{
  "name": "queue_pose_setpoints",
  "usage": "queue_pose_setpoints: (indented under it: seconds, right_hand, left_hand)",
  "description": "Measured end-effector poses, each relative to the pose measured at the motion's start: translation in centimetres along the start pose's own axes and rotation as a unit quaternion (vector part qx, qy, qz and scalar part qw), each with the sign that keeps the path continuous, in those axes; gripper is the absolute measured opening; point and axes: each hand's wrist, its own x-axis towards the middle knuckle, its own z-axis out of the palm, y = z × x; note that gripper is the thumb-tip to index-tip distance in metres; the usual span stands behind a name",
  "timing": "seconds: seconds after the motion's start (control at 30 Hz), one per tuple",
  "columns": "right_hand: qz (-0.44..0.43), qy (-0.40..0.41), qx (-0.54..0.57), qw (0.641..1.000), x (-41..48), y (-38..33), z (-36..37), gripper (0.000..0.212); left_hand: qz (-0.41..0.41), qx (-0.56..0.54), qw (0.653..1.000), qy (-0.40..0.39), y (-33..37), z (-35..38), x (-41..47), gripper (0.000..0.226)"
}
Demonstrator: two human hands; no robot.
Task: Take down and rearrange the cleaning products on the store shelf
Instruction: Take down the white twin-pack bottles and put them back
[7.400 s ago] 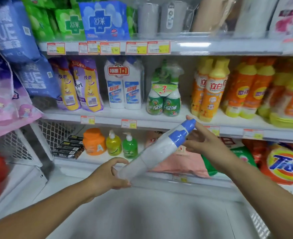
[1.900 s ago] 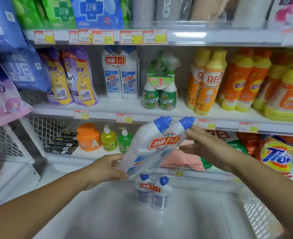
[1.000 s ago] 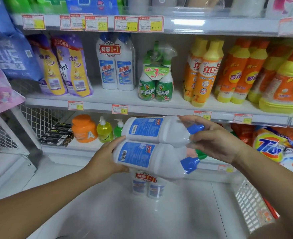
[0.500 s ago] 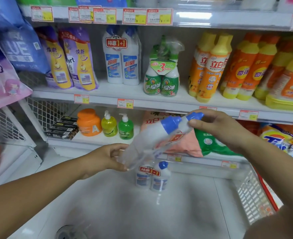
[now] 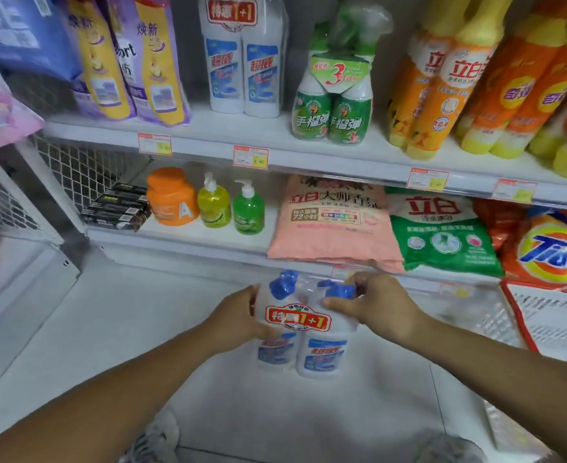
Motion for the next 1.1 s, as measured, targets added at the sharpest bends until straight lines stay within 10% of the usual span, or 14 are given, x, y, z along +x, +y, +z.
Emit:
queue_pose_setpoints:
  seconds: [0.83, 1.1]
  right_hand:
    - [0.069, -0.158, -0.019, 0.985, 3.1, 4.9, 7.8, 0.045]
    - [-0.086, 0.035, 0.022, 0.995, 7.0, -4.3, -1.3, 0.026]
  left_hand:
    - [-0.036, 0.173, 0.983, -0.039, -4.5, -1.0, 5.6, 0.047]
    - [0.116, 0.278, 0.948, 0.103, 8.4, -12.0, 6.2, 0.047]
